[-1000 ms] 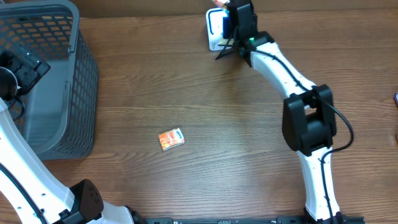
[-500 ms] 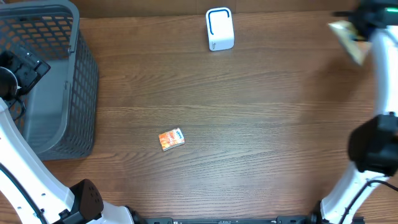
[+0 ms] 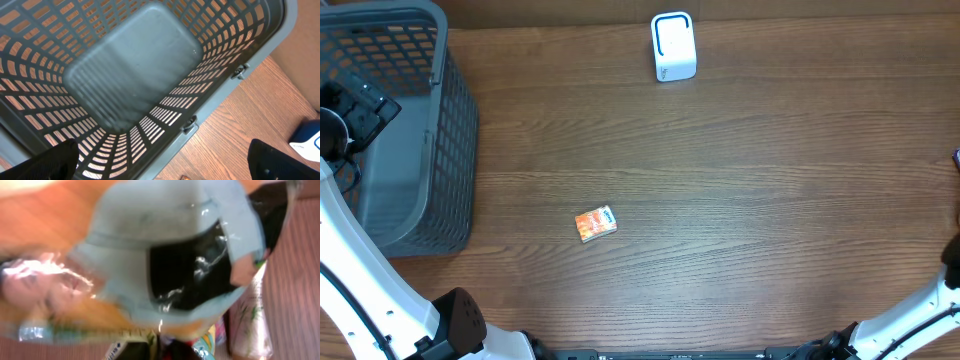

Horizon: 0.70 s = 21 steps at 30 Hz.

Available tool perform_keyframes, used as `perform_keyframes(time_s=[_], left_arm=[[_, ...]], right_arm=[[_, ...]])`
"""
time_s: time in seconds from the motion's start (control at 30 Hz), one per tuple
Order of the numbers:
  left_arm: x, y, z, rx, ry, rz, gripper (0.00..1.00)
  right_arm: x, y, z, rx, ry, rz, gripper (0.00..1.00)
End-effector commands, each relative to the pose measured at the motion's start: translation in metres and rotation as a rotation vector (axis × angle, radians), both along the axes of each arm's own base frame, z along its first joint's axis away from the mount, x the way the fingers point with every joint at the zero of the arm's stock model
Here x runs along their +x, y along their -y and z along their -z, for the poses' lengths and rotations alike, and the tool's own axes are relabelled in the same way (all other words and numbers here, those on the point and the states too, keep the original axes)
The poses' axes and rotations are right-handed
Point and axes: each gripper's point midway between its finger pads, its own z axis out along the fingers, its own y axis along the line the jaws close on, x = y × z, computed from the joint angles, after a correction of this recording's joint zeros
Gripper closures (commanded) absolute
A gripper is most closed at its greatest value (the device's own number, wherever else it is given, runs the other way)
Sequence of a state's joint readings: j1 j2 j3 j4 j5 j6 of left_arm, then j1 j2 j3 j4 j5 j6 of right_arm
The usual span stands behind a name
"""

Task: Scan the item barcode
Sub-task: 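Carry the wipe pack off to the right edge of the table, then reach the right gripper to the small orange Kleenex pack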

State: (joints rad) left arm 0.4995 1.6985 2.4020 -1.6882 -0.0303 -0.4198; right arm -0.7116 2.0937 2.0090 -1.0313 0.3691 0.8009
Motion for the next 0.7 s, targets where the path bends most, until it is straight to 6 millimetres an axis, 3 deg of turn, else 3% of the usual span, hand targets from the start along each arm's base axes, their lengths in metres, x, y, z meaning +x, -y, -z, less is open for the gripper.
perform_keyframes(time_s=[0.0,0.03,0.07,0.1,0.13,0.27,0.43,0.57,0.67], left_arm=[[0.0,0.0,0.0,-0.008,0.005,-0.01,0.0],[0.0,-0.001,0.0,-0.008,0.005,-0.01,0.0],[0.0,0.0,0.0,-0.008,0.005,-0.01,0.0],[0.0,-0.001,0.0,-0.008,0.005,-0.01,0.0],[0.0,-0.001,0.0,-0.008,0.005,-0.01,0.0],[0.0,-0.001,0.0,-0.008,0.005,-0.01,0.0],[0.0,0.0,0.0,-0.008,0.005,-0.01,0.0],[0.0,-0.001,0.0,-0.008,0.005,-0.01,0.0],[0.0,-0.001,0.0,-0.008,0.005,-0.01,0.0]], right_arm=[[-0.004,0.012,-0.002,-0.01,0.024,-0.001,0.61],[-0.005,0.014,-0.002,-0.006,0.028,-0.012,0.45],[-0.003,0.014,-0.001,0.006,0.037,-0.032,0.2],[-0.002,0.013,-0.001,0.018,0.047,-0.039,0.07],[0.002,0.01,0.0,0.036,0.058,-0.073,0.0],[0.017,-0.006,-0.007,0.078,0.097,-0.214,0.0],[0.024,-0.039,-0.037,0.121,0.168,-0.3,0.0],[0.028,-0.092,-0.076,0.175,0.239,-0.427,0.0],[0.043,-0.152,-0.1,0.276,0.335,-0.627,0.0]])
